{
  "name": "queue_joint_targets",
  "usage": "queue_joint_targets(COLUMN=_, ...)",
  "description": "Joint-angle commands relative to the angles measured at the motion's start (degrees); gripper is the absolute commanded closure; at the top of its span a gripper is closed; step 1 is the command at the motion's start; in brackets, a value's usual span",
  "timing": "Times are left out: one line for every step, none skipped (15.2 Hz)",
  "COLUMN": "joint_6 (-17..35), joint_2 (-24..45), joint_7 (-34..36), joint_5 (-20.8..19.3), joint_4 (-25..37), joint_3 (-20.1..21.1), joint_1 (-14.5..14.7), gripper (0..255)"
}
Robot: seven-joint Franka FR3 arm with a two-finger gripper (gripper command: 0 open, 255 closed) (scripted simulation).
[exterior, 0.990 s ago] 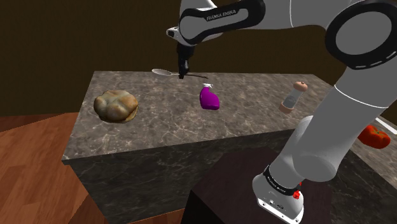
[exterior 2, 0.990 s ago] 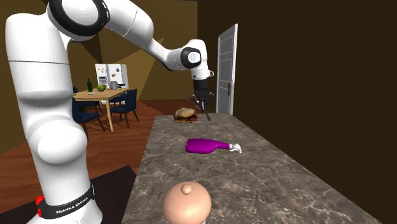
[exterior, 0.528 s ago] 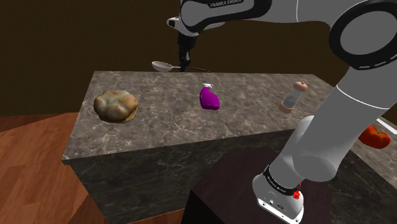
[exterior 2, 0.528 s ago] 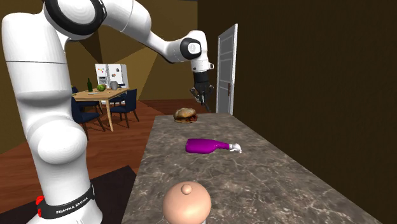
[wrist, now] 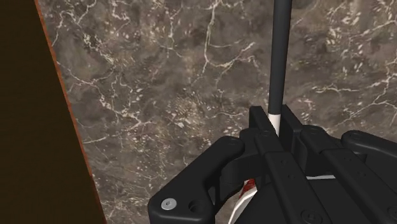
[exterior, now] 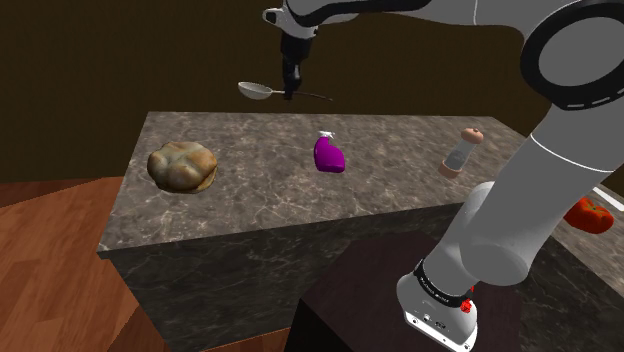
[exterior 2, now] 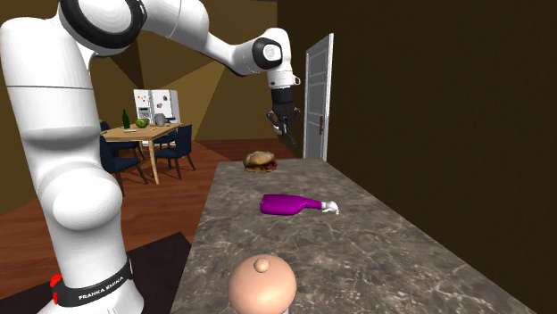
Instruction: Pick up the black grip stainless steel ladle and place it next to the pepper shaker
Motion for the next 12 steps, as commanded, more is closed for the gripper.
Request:
queue_joint_targets(joint_6=-1.7, joint_2=0.1, joint_7=0.0, joint_5=0.0, joint_4=1.7, joint_3=0.0, joint_1=0.0, gripper=255)
queue_joint_targets(joint_6=-2.5, joint_2=0.1, joint_7=-0.1, joint_5=0.0, joint_4=2.5, joint_3=0.0, joint_1=0.0, gripper=255)
queue_joint_targets(joint_6=-3.2, joint_2=0.1, joint_7=-0.1, joint_5=0.1, joint_4=3.3, joint_3=0.0, joint_1=0.0, gripper=255)
queue_joint_targets(joint_6=-4.0, joint_2=0.1, joint_7=-0.1, joint_5=0.1, joint_4=4.1, joint_3=0.0, joint_1=0.0, gripper=255)
queue_joint_targets(joint_6=-4.8, joint_2=0.2, joint_7=-0.2, joint_5=0.1, joint_4=5.0, joint_3=0.0, joint_1=0.0, gripper=255)
queue_joint_targets(joint_6=-5.6, joint_2=0.3, joint_7=-0.2, joint_5=0.1, joint_4=5.8, joint_3=0.0, joint_1=0.0, gripper=255)
queue_joint_targets(joint_6=-6.4, joint_2=0.3, joint_7=-0.2, joint_5=0.1, joint_4=6.7, joint_3=0.0, joint_1=0.0, gripper=255)
queue_joint_targets(joint_6=-7.2, joint_2=0.4, joint_7=-0.3, joint_5=0.1, joint_4=7.6, joint_3=0.0, joint_1=0.0, gripper=255)
queue_joint_targets(joint_6=-8.0, joint_2=0.5, joint_7=-0.3, joint_5=0.2, joint_4=8.5, joint_3=0.0, joint_1=0.0, gripper=255)
queue_joint_targets(joint_6=-8.4, joint_2=0.6, joint_7=-0.3, joint_5=0.2, joint_4=9.0, joint_3=0.0, joint_1=0.0, gripper=255)
queue_joint_targets(joint_6=-8.1, joint_2=-0.6, joint_7=-1.4, joint_5=0.1, joint_4=7.5, joint_3=-0.5, joint_1=-0.5, gripper=255)
queue_joint_targets(joint_6=-7.8, joint_2=-1.8, joint_7=-2.5, joint_5=0.1, joint_4=6.1, joint_3=-1.0, joint_1=-1.1, gripper=255)
